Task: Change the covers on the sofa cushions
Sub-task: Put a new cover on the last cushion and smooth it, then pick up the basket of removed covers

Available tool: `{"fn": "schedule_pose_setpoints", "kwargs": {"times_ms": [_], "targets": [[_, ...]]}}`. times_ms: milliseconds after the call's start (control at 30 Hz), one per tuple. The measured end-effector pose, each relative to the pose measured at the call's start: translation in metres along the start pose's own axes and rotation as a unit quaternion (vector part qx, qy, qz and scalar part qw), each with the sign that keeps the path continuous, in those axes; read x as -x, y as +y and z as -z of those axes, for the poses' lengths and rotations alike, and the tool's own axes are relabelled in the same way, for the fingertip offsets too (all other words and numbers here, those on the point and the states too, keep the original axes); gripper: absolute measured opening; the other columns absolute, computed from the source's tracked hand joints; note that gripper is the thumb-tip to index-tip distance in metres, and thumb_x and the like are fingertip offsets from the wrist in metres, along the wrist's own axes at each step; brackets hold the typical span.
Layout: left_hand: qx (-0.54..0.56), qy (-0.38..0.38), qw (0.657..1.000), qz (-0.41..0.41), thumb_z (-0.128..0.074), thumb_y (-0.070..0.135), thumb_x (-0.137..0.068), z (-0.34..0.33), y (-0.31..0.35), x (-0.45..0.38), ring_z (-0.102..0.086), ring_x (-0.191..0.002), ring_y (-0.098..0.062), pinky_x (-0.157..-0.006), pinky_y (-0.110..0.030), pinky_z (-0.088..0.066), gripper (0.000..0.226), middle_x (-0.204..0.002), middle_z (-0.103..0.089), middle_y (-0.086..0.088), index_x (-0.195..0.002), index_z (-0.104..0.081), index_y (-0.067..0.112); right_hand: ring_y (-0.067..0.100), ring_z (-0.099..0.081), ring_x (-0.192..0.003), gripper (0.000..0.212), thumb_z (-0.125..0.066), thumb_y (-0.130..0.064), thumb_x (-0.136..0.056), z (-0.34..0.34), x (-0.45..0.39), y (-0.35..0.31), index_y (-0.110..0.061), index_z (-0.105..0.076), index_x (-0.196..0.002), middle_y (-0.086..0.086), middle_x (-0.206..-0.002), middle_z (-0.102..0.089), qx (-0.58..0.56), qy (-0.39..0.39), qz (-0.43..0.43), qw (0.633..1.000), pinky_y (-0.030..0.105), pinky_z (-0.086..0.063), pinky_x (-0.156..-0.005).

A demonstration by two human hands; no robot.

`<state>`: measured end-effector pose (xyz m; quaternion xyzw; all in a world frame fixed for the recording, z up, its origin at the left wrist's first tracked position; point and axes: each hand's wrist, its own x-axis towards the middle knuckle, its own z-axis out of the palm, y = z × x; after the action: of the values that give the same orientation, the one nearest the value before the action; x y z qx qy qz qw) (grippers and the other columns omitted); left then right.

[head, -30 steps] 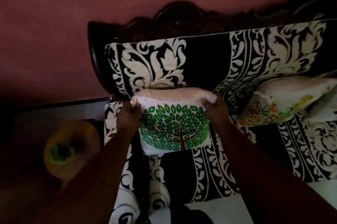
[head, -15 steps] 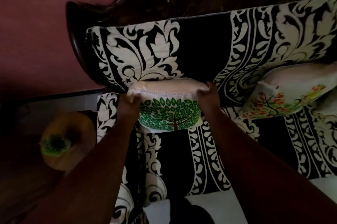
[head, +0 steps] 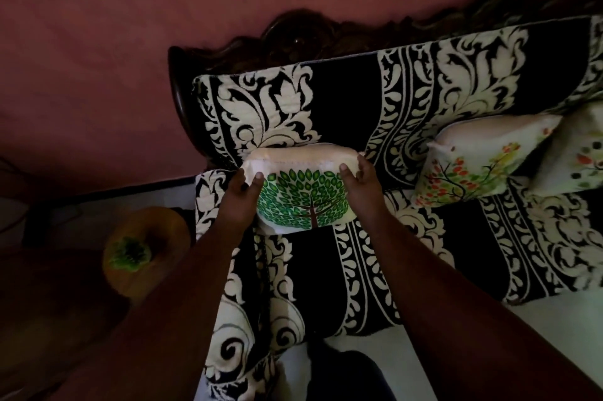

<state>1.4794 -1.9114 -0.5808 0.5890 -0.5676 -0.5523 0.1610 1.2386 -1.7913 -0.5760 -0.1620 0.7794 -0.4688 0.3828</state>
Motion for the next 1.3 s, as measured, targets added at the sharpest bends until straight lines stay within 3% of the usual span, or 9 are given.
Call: {"fn": "schedule_pose_setpoints", "kwargs": {"times_ms": [67, 167, 333, 500, 733, 800, 933, 1133, 1300], "targets": [[0.009, -0.024, 1.0, 0.004, -0.059, 0.09, -0.069, 0.009, -0.001, 0.02, -0.059, -0.126, -0.016, -0.108, -0.046, -0.048, 0.091, -0.14, -0.061, 0.005, -0.142, -0.053, 0.036, 0.022, -0.042, -0.142, 0.079, -0.062, -0.061, -0.09, 0.012, 0.036, -0.009, -0.024, -0.036, -0.154, 0.003, -0.159, -0.039, -0.013, -0.001, 0.019, 1.0, 0.048, -0.043, -0.112], [0.017, -0.073, 0.997, -0.027, -0.062, 0.087, -0.072, 0.013, 0.031, 0.08, -0.056, -0.13, -0.018, -0.111, -0.049, -0.045, 0.086, -0.146, -0.056, 0.003, -0.141, -0.054, 0.036, 0.019, -0.051, -0.131, 0.065, -0.06, -0.05, -0.097, 0.04, 0.093, -0.015, -0.021, -0.04, -0.152, -0.002, -0.142, -0.051, -0.034, 0.027, 0.035, 0.998, 0.044, -0.045, -0.109], [0.011, -0.186, 0.978, -0.091, -0.058, 0.092, -0.061, 0.004, 0.068, 0.204, -0.044, -0.14, -0.022, -0.116, -0.049, -0.037, 0.107, -0.157, -0.042, 0.001, -0.149, -0.046, 0.032, 0.02, -0.041, -0.143, 0.067, -0.057, -0.053, -0.098, 0.102, 0.202, -0.01, -0.024, -0.035, -0.155, 0.0, -0.159, -0.037, -0.054, 0.091, 0.072, 0.992, 0.029, -0.038, -0.105], [0.006, -0.246, 0.958, -0.147, -0.058, 0.068, -0.088, -0.052, 0.082, 0.308, -0.046, -0.139, -0.017, -0.116, -0.046, -0.039, 0.074, -0.152, -0.049, 0.001, -0.148, -0.049, 0.026, 0.021, -0.049, -0.135, 0.081, -0.059, -0.074, -0.084, 0.171, 0.311, 0.014, -0.026, -0.044, -0.148, 0.002, -0.15, -0.05, -0.066, 0.22, 0.076, 0.97, 0.033, -0.041, -0.108], [-0.041, -0.365, 0.906, -0.209, -0.053, 0.098, -0.059, -0.161, 0.143, 0.416, -0.04, -0.142, -0.016, -0.117, -0.048, -0.037, 0.107, -0.157, -0.041, 0.007, -0.147, -0.048, 0.038, 0.019, -0.049, -0.136, 0.07, -0.058, -0.063, -0.092, 0.318, 0.417, 0.042, -0.027, -0.043, -0.149, 0.002, -0.152, -0.048, -0.101, 0.363, 0.07, 0.923, 0.031, -0.04, -0.109], [-0.044, -0.389, 0.886, -0.249, -0.052, 0.092, -0.068, -0.196, 0.17, 0.452, -0.039, -0.143, -0.017, -0.118, -0.046, -0.035, 0.097, -0.158, -0.039, 0.008, -0.147, -0.048, 0.036, 0.015, -0.053, -0.132, 0.079, -0.058, -0.076, -0.083, 0.366, 0.437, 0.049, -0.029, -0.046, -0.146, -0.003, -0.147, -0.053, -0.117, 0.405, 0.076, 0.904, 0.04, -0.043, -0.112], [-0.058, -0.439, 0.849, -0.288, -0.048, 0.067, -0.093, -0.274, 0.211, 0.512, -0.039, -0.143, -0.019, -0.117, -0.043, -0.035, 0.068, -0.156, -0.042, 0.004, -0.15, -0.044, 0.03, 0.014, -0.052, -0.13, 0.058, -0.058, -0.05, -0.099, 0.458, 0.473, 0.053, -0.02, -0.046, -0.147, 0.0, -0.147, -0.052, -0.131, 0.449, 0.109, 0.877, 0.039, -0.043, -0.112], [-0.068, -0.453, 0.824, -0.333, -0.05, 0.079, -0.076, -0.406, 0.252, 0.597, -0.045, -0.138, -0.021, -0.117, -0.046, -0.037, 0.084, -0.154, -0.046, 0.002, -0.147, -0.047, 0.034, 0.005, -0.051, -0.108, 0.052, -0.054, -0.048, -0.101, 0.614, 0.49, 0.083, -0.022, -0.046, -0.145, -0.01, -0.128, -0.05, -0.15, 0.48, 0.13, 0.854, 0.021, -0.04, -0.088], [-0.046, -0.455, 0.825, -0.331, -0.05, 0.075, -0.079, -0.515, 0.285, 0.634, -0.039, -0.14, -0.013, -0.119, -0.047, -0.033, 0.086, -0.157, -0.041, 0.006, -0.153, -0.04, 0.031, 0.018, -0.048, -0.133, 0.063, -0.052, -0.053, -0.1, 0.734, 0.473, 0.097, -0.021, -0.039, -0.153, 0.001, -0.151, -0.046, -0.14, 0.47, 0.118, 0.864, 0.028, -0.037, -0.097]]}}
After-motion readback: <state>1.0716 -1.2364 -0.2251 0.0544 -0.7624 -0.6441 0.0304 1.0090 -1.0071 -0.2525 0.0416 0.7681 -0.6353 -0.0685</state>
